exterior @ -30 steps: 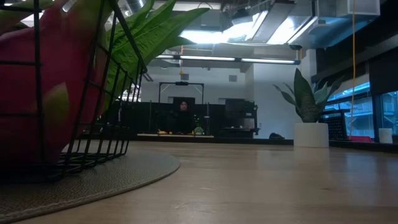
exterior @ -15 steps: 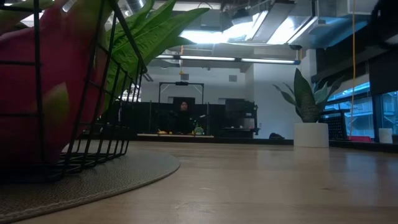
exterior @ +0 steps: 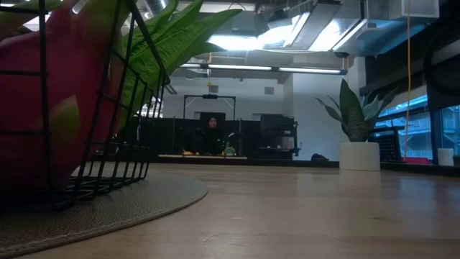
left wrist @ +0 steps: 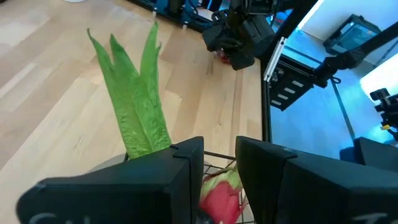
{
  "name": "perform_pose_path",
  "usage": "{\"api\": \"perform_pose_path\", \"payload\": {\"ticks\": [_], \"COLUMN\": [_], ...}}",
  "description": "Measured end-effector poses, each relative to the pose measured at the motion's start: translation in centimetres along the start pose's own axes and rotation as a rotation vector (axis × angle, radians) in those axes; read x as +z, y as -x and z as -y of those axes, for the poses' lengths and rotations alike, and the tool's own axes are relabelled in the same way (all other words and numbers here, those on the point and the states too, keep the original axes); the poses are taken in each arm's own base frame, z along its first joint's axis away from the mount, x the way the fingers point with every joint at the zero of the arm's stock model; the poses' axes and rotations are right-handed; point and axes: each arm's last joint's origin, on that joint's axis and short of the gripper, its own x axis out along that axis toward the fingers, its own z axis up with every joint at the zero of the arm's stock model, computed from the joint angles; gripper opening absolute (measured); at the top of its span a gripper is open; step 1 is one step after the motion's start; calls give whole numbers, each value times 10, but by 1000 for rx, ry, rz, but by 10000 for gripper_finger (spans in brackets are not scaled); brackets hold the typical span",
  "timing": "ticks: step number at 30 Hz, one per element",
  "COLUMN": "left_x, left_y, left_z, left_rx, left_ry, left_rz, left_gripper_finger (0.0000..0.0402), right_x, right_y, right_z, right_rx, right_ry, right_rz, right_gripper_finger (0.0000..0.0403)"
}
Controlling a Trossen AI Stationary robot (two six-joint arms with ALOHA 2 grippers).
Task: Build produce basket
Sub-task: Put the purple grapes into the black wire basket
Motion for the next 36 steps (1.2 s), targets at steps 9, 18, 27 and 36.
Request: {"api": "perform_pose_path", "payload": {"ticks": [9, 18, 27, 36], "left_x": [1, 0, 1, -1], "left_y": [-1, -1, 1, 2], "left_z": [-1, -1, -2, -3], "left_rx": [8, -9, -12, -22], "left_ry": [3, 3, 6, -32], "left_rz": [2, -14, -10, -46], "left_gripper_finger": [82, 82, 82, 82], "right_x": [1, 1, 5, 4], "right_y": [-4, 29, 122, 217], "right_z": [1, -22, -47, -36], "right_rx": [0, 138, 332, 437], "right_ry": [6, 79, 237, 314], "right_rz": [-12, 76, 260, 520], "right_gripper_finger": [31, 3, 0, 0]}}
